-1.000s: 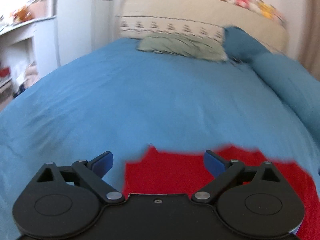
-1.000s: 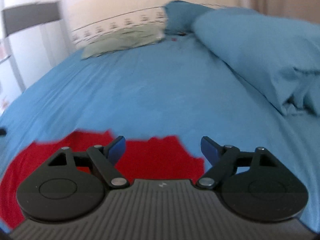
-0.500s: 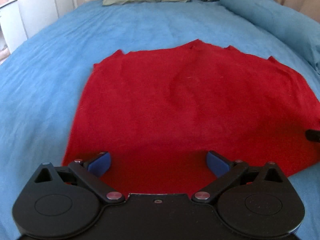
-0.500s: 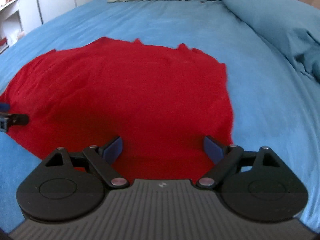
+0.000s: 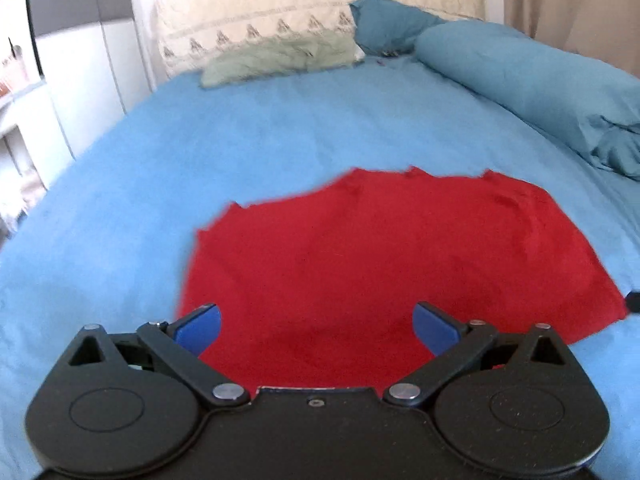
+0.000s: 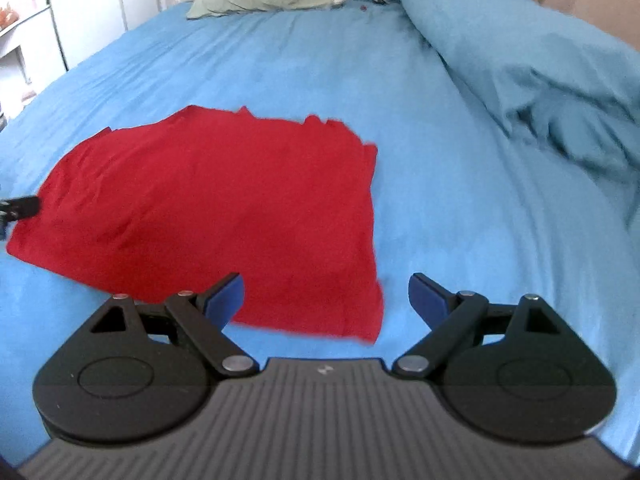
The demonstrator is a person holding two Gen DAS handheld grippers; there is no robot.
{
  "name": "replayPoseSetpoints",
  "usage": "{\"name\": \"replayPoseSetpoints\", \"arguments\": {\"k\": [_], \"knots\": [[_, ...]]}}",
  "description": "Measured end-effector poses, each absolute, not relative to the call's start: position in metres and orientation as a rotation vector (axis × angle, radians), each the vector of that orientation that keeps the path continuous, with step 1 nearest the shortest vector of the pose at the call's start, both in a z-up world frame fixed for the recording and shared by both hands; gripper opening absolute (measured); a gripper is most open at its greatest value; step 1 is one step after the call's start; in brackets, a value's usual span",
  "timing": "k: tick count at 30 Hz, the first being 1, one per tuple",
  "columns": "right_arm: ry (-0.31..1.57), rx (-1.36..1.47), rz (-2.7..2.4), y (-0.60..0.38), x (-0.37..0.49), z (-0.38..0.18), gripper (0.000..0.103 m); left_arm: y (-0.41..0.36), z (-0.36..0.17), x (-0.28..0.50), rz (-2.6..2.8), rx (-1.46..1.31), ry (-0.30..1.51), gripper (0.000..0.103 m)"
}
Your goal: Fold small clothes
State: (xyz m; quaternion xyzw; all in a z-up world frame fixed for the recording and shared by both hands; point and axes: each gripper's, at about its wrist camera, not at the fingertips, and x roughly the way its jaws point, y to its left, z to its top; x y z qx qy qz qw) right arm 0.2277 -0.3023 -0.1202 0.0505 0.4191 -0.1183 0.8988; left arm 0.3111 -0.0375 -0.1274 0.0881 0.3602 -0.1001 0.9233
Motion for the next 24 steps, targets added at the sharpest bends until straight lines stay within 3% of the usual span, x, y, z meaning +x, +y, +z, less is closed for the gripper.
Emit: {"name": "replayPoseSetpoints", "arguments": {"k": [9,20,24], "knots": [[0.842,0.455,-0.392,-0.301,0.202,-0.174,0.103,-0.053,-0.152,0.312,-0.239,0.097,0.829,0.103],[0.56,0.7,-0.46,-0.331,0.212,-0.212,0.103,-0.067,-0.153,0.333,-0.279,0.052,0.833,0.103],[0.546,0.706,-0.455,-0.335,0.217,-0.206,0.083,-0.067,-0.159,0.346,-0.279,0.032,0.853,0.103]]}}
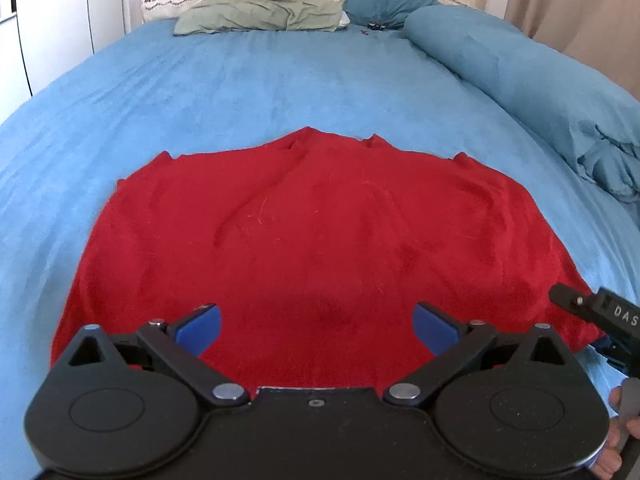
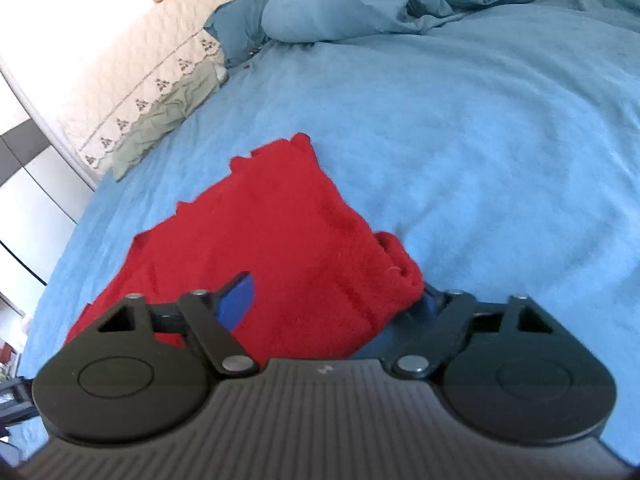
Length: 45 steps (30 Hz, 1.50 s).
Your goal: Fold small clothes
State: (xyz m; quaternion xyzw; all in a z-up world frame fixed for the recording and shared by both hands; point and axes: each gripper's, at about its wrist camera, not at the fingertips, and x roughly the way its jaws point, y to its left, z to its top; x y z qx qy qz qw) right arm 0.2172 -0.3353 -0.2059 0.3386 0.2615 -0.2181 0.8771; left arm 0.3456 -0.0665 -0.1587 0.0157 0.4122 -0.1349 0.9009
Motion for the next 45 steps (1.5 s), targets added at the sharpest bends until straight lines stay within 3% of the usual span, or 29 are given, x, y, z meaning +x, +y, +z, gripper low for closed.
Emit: {"name": "replayPoseSetpoints", "arguments": {"k": [1,7,9,11,14,21,29,31,37,40,42,43,44,45], "knots": [[0.555,0.699,-0.448,-0.336,0.22,-0.204,0.074,-0.066,-0.16,0.349,-0.277,0.032,0.853,0.103],[0.615,0.648,-0.413,-0.337,0.232,-0.205,0.063,-0.064,-0.172,0.384,-0.236,0.04,0.875,0.103],[0.621,0.65,-0.416,-0.34,0.235,-0.208,0.054,-0.061,-0.177,0.399,-0.223,0.009,0.894,0.103],[0.623,0.656,-0.417,-0.344,0.237,-0.207,0.037,-0.06,-0.181,0.412,-0.205,-0.004,0.904,0.103],[0.644,0.629,-0.399,-0.342,0.244,-0.197,0.026,-0.063,-0.187,0.424,-0.205,-0.008,0.916,0.103],[0.632,0.56,-0.365,-0.313,0.272,-0.147,0.021,-0.062,-0.187,0.437,-0.215,0.055,0.986,0.103],[0.578,0.348,0.024,-0.177,0.364,-0.067,0.021,0.053,-0.151,0.415,-0.163,0.036,0.974,0.103],[0.611,0.258,0.163,-0.128,0.376,-0.074,0.021,0.084,-0.154,0.403,-0.145,0.012,0.982,0.103],[0.862,0.049,0.297,-0.037,0.396,-0.17,0.02,0.122,-0.191,0.375,-0.126,0.097,1.037,0.102],[0.848,0.026,0.307,-0.031,0.391,-0.175,0.025,0.133,-0.19,0.368,-0.152,0.045,1.014,0.102],[0.836,0.021,0.319,-0.036,0.39,-0.165,0.047,0.139,-0.188,0.364,-0.153,0.033,1.007,0.102],[0.824,0.02,0.327,-0.038,0.39,-0.16,0.072,0.14,-0.186,0.362,-0.158,0.033,1.002,0.102],[0.798,0.017,0.329,-0.038,0.382,-0.152,0.091,0.14,-0.183,0.358,-0.163,0.04,0.997,0.102],[0.768,0.015,0.324,-0.044,0.377,-0.143,0.094,0.141,-0.18,0.356,-0.167,0.046,0.992,0.102]]}}
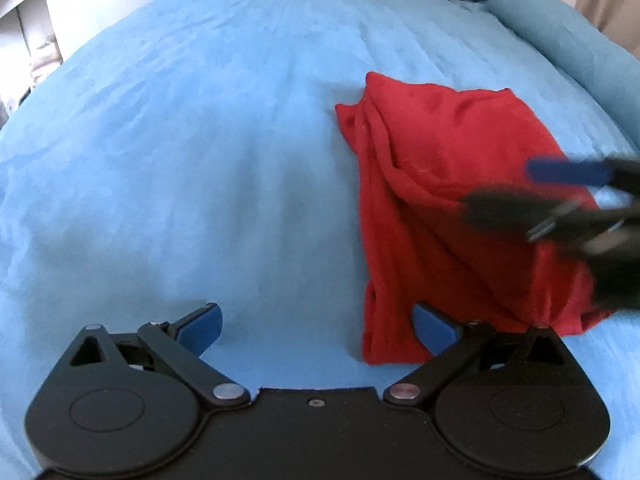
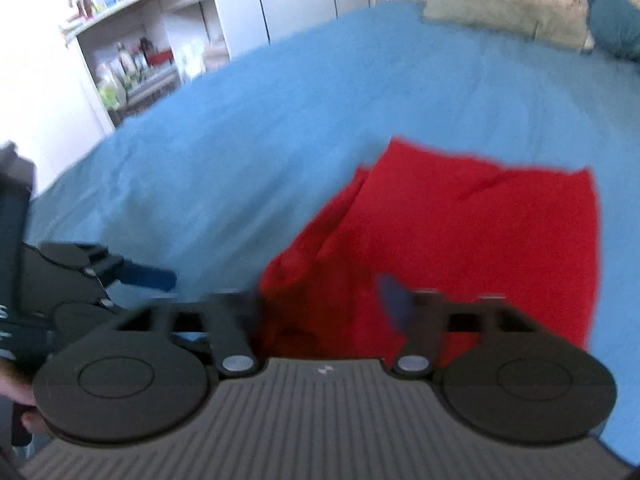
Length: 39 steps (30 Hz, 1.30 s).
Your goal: Fold small clothes
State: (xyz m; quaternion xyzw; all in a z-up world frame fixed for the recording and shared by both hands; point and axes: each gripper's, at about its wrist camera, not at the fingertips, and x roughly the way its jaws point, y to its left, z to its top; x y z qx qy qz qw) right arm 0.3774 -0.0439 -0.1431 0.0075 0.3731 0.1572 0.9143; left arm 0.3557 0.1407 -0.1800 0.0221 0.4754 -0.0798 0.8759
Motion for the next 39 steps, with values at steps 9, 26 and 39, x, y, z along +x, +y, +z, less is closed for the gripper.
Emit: {"name": "replayPoseSetpoints", "arguments": {"k": [9,26,39], "knots": [[0.665,0.066,0.15,-0.131,0.307,-0.101,0.1,0.108,-0.15,0.329,-0.352,0.02,0.957,0.102],[0.812,-0.099,0.047,-0.134,0.284,-0.178,0.04,0.103,-0.159,0.356,-0.284,-0.058,0.942,0.087],[0.798,-0.045,0.062,-0.14,0.277,-0.198,0.025,0.105,-0.188,0.356,-0.219,0.031,0.981,0.088]]}}
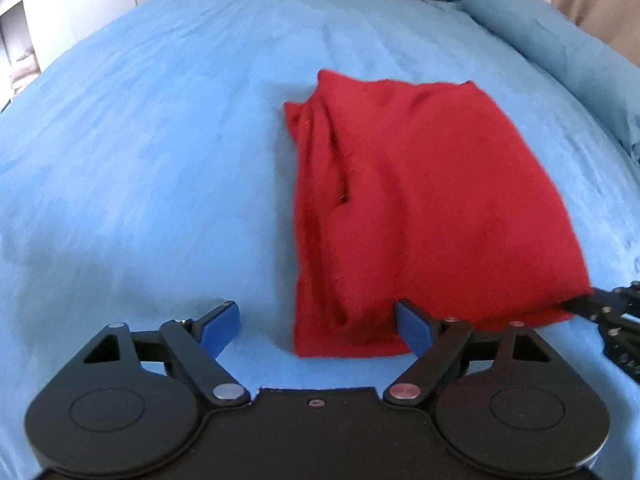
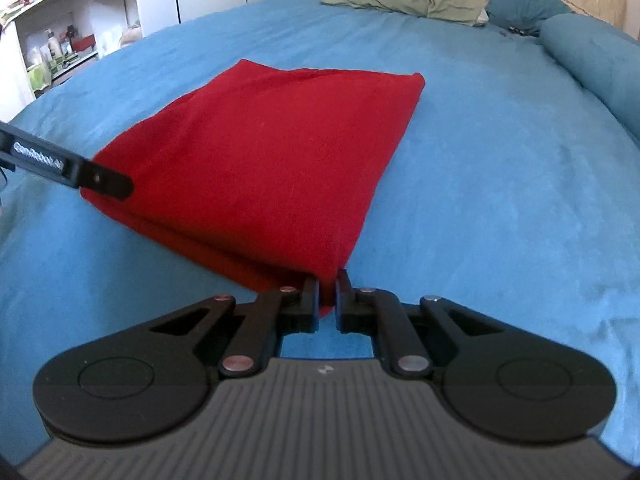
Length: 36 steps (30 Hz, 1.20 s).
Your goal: Fold small clothes
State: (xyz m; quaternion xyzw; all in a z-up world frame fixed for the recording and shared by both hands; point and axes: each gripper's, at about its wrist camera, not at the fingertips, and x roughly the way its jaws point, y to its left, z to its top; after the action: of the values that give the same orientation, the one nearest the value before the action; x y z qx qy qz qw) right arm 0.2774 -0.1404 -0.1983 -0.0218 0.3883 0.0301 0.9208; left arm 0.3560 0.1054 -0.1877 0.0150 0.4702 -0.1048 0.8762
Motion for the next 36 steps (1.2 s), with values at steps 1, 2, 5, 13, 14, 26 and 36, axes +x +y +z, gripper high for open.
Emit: {"name": "replayPoseSetpoints", "arguments": {"k": [1,2,5,13,14,26,36], "knots": [[0.801,-0.039,0.064,-0.141,0.277,-0.197,0.025,0.108,-0.189,0.355,-0.217,0.017,0.988,0.088],[0.807,-0.028,0.072,-0.143,0.277,-0.196,0.025,0.11,-0.189,0.354,-0.216,0.01,0.991,0.088],[0.827,0.0,0.108,-0.146,0.271,-0.184,0.038,0.111,-0.187,0.349,-0.206,0.032,0.992,0.087],[0.757,-0.086,0.097,-0.154,0.251,-0.144,0.093,0.127,-0.171,0.337,-0.124,0.056,1.002,0.086],[0.755,-0.088,0.1,-0.156,0.251,-0.139,0.094,0.129,-0.163,0.336,-0.123,0.05,0.989,0.087],[0.786,0.057,0.116,-0.189,0.315,-0.054,0.103,0.138,-0.066,0.396,-0.28,-0.197,0.942,0.103],[0.996,0.294,0.089,-0.22,0.396,-0.098,0.103,0.131,-0.123,0.468,-0.289,-0.223,1.084,0.101]]}}
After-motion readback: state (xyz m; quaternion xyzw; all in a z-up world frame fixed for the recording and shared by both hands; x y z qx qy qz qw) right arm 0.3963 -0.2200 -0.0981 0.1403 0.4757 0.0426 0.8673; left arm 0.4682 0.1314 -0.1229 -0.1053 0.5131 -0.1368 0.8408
